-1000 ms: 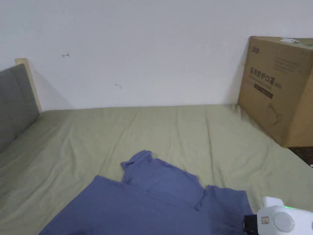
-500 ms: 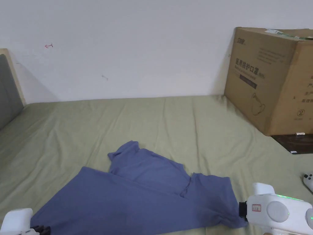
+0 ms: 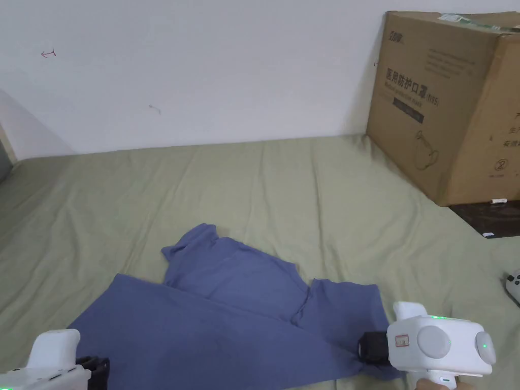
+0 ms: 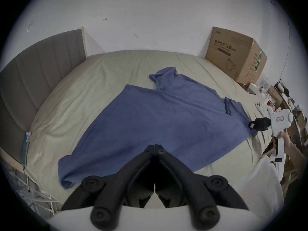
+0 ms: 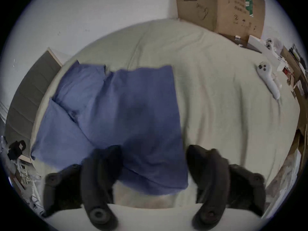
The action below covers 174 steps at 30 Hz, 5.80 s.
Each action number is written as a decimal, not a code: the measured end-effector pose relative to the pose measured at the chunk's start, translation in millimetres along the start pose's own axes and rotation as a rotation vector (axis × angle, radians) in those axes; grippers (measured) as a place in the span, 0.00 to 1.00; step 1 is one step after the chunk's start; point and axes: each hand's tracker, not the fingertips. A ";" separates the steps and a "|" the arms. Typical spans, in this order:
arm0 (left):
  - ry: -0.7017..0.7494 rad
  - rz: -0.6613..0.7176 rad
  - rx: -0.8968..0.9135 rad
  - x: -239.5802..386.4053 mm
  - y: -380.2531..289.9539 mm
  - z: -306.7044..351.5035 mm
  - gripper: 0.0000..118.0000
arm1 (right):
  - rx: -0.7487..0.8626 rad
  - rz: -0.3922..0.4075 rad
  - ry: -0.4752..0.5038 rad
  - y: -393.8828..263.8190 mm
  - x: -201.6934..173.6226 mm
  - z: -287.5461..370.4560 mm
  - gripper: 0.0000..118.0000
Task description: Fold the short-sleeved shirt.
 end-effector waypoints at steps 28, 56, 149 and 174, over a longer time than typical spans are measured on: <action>0.059 0.064 -0.037 -49.5 119.1 -133.0 0.97 | 0.121 0.052 0.060 57.2 -24.9 40.0 0.02; 0.112 0.019 -0.044 -67.4 180.0 -140.4 0.01 | 0.102 -0.041 0.097 56.5 -15.6 52.6 0.02; 0.308 -0.098 -0.138 -86.8 -64.9 9.5 0.07 | -0.023 0.020 0.066 -95.2 -51.2 86.3 0.02; 0.274 0.180 0.001 -89.6 -98.4 71.1 0.87 | 0.085 0.126 0.085 -114.8 -64.6 113.9 0.00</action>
